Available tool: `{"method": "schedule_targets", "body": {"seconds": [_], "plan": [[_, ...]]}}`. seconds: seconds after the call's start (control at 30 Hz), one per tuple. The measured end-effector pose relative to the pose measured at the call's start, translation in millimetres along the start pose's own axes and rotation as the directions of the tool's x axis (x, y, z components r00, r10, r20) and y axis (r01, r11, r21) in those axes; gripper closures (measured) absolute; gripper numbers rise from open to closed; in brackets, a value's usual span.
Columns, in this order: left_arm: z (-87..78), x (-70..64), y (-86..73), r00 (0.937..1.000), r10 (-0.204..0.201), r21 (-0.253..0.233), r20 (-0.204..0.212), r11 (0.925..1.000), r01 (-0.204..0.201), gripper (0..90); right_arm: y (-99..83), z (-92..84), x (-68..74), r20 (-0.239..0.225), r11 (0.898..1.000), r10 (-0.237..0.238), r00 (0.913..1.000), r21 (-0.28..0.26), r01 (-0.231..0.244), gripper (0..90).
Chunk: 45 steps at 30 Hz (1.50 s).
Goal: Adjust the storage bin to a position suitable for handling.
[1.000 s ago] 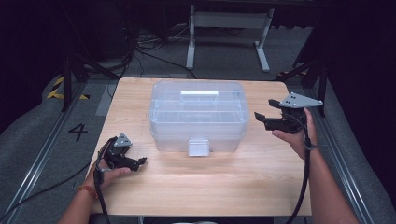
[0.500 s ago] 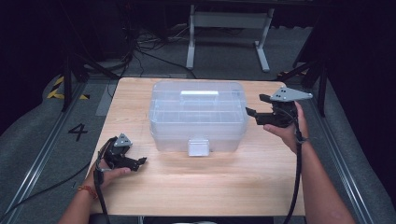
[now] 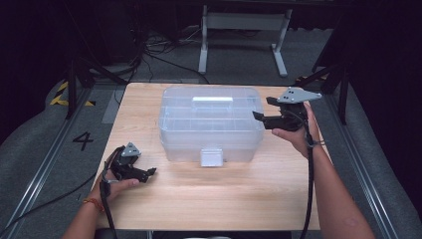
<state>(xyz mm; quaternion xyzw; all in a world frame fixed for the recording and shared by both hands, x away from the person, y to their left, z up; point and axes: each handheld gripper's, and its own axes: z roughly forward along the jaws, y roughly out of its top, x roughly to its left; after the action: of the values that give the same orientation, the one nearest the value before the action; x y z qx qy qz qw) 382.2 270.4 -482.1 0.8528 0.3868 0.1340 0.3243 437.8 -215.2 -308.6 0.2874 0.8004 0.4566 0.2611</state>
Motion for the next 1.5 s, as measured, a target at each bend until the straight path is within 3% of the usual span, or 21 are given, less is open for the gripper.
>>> {"method": "schedule_targets", "body": {"seconds": [0.33,0.4,0.47,0.8,0.9,0.97,1.0,1.03,1.13,1.4,1.43,1.5], "plan": [[-3.3,0.0,-3.3,0.9999,0.012,-0.006,-0.010,0.9999,-0.012,4.5,7.3,19.2,5.5,-0.030,1.000,-0.011,0.9995,0.011,0.011,32.9],[-4.2,-0.9,-4.6,1.0000,0.000,-0.003,-0.003,1.0000,0.000,4.6,8.9,22.4,6.7,-0.038,1.000,-0.011,0.9992,0.011,0.011,33.8],[-4.6,0.0,-4.8,0.9998,0.015,-0.007,-0.012,0.9999,-0.015,4.8,10.0,23.9,7.2,-0.042,1.000,-0.011,0.9991,0.011,0.011,34.1],[-8.9,-1.7,-10.7,0.9998,-0.006,-0.014,-0.021,0.9999,0.006,5.0,21.7,36.0,13.6,-0.068,0.999,-0.044,0.9967,0.019,0.046,38.4],[-10.1,-0.7,-11.5,0.9994,0.010,-0.016,-0.032,0.9998,-0.011,5.0,23.8,39.3,15.3,-0.077,0.998,-0.046,0.9960,0.028,0.049,40.2],[-10.9,-2.2,-12.4,0.9997,-0.012,-0.011,-0.023,0.9999,0.012,5.0,25.5,41.2,16.1,-0.080,0.998,-0.051,0.9955,0.029,0.053,40.7],[-11.3,-1.1,-12.4,0.9995,0.006,-0.010,-0.030,0.9999,-0.007,5.1,26.3,42.0,16.3,-0.082,0.998,-0.052,0.9953,0.029,0.054,41.0],[-11.8,-2.5,-13.0,0.9997,-0.015,-0.003,-0.021,0.9999,0.015,5.2,27.8,43.1,17.0,-0.083,0.998,-0.051,0.9953,0.031,0.054,41.2],[-12.5,-1.9,-13.9,0.9995,-0.002,-0.012,-0.032,0.9999,0.002,5.2,31.2,47.4,18.5,-0.086,0.998,-0.057,0.9946,0.034,0.060,42.0],[-14.1,-3.4,-16.2,0.9995,-0.019,-0.008,-0.025,0.9998,0.018,5.4,36.5,60.8,22.9,-0.091,0.994,-0.077,0.9929,0.068,0.083,47.7],[-14.5,-2.2,-15.8,0.9993,0.000,-0.010,-0.037,1.0000,0.000,5.4,36.8,62.3,22.8,-0.088,0.993,-0.080,0.9929,0.080,0.087,48.0],[-14.5,-2.6,-15.9,0.9994,-0.006,-0.007,-0.033,1.0000,0.005,5.4,38.2,63.0,21.4,-0.088,0.993,-0.074,0.9934,0.083,0.081,49.0]]}}
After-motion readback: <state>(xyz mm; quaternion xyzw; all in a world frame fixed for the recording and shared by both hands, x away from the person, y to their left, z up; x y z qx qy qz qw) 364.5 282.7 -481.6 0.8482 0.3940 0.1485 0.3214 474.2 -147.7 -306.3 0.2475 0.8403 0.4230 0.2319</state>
